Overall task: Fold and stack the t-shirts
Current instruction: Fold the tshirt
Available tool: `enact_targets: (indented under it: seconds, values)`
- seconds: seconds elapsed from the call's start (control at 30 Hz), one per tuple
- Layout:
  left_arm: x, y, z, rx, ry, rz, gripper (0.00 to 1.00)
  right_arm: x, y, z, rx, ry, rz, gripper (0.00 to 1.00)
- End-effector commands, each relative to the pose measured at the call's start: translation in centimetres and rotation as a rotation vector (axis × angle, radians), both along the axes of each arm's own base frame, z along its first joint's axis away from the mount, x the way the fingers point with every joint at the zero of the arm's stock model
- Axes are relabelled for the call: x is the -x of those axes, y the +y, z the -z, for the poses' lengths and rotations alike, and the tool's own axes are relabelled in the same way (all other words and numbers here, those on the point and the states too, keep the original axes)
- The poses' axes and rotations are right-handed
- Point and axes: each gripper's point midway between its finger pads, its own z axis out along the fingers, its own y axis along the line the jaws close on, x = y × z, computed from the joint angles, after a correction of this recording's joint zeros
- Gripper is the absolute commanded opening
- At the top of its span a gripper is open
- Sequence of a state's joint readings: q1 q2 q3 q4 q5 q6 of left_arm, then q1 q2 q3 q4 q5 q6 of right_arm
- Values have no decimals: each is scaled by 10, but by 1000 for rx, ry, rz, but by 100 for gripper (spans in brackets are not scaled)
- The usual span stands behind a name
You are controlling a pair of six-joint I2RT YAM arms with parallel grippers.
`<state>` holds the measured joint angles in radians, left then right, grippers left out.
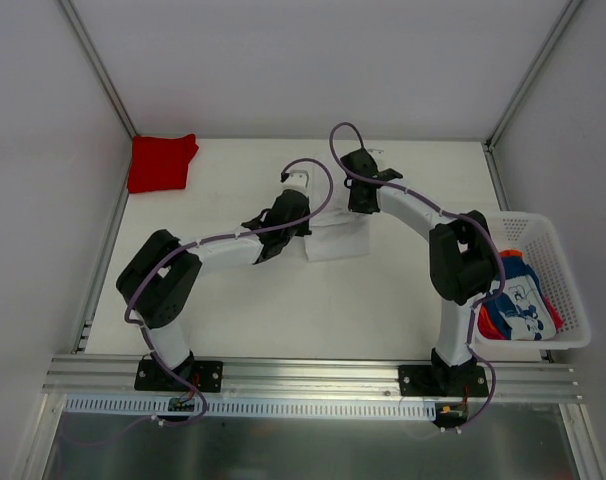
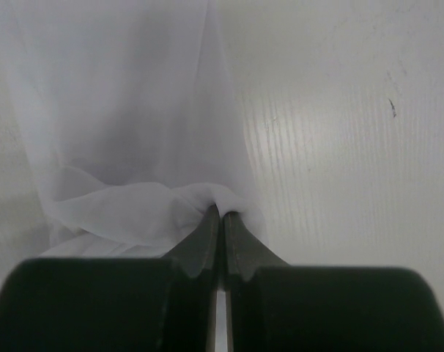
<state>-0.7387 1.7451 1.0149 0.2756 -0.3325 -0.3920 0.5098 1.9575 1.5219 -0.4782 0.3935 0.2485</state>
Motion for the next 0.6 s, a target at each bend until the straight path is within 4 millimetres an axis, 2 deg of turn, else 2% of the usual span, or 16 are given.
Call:
enact_targets:
  seconds: [0.0, 0.07, 0.2, 0.3, 0.57]
  values:
    - [-29, -8, -40, 48, -101, 17, 0, -20, -4, -25, -26, -59, 3, 1]
    - [-39, -8, -50, 44, -125, 18, 0, -25, -7, -29, -28, -69, 6, 1]
    - [-53, -9, -56, 45, -143, 23, 0, -32, -14, -32, -36, -73, 19, 1]
    - [-58, -7, -53, 47, -138, 18, 0, -36, -14, -28, -42, -68, 19, 0]
    - [-64, -6, -35, 56, -109, 20, 0, -44, -7, 0, -53, -20, 14, 1]
